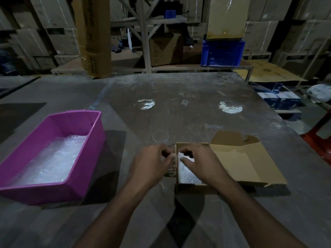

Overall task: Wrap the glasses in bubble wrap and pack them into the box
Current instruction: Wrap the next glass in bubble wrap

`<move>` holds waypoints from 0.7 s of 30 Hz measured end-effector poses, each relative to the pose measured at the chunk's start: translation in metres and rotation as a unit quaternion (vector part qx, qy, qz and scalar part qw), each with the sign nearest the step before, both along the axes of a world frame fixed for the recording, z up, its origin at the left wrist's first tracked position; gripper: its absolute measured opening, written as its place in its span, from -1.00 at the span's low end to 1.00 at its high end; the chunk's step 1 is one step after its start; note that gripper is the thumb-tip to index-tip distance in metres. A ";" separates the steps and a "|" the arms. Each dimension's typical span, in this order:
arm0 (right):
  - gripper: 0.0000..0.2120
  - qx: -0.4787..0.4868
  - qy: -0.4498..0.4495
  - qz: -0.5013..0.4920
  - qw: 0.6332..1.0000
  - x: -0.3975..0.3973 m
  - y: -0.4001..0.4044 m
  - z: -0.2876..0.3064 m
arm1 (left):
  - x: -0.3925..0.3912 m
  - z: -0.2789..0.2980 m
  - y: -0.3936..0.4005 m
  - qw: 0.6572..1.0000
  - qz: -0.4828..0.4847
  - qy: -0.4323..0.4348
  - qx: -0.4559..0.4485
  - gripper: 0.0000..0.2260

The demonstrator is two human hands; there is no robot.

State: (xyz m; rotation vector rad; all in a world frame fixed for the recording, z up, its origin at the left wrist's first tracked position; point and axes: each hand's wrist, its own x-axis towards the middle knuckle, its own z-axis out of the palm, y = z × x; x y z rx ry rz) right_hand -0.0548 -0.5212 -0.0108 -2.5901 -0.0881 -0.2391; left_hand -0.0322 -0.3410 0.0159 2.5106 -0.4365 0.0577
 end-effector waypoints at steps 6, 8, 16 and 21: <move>-0.56 0.051 0.006 0.010 0.999 0.018 0.044 -0.005 | 0.006 -0.005 0.059 0.995 0.074 -0.016 -0.072 -0.83; -0.56 0.075 -0.004 0.003 0.997 0.021 0.054 -0.004 | 0.007 -0.009 0.075 0.992 0.081 -0.007 -0.092 -0.86; -0.65 0.085 -0.006 0.048 0.995 0.036 0.124 0.013 | 0.024 -0.006 0.164 0.974 0.167 -0.049 -0.144 -0.90; -0.68 0.087 -0.020 0.101 0.991 0.057 0.187 0.017 | 0.043 -0.004 0.239 0.961 0.233 -0.063 -0.132 -0.90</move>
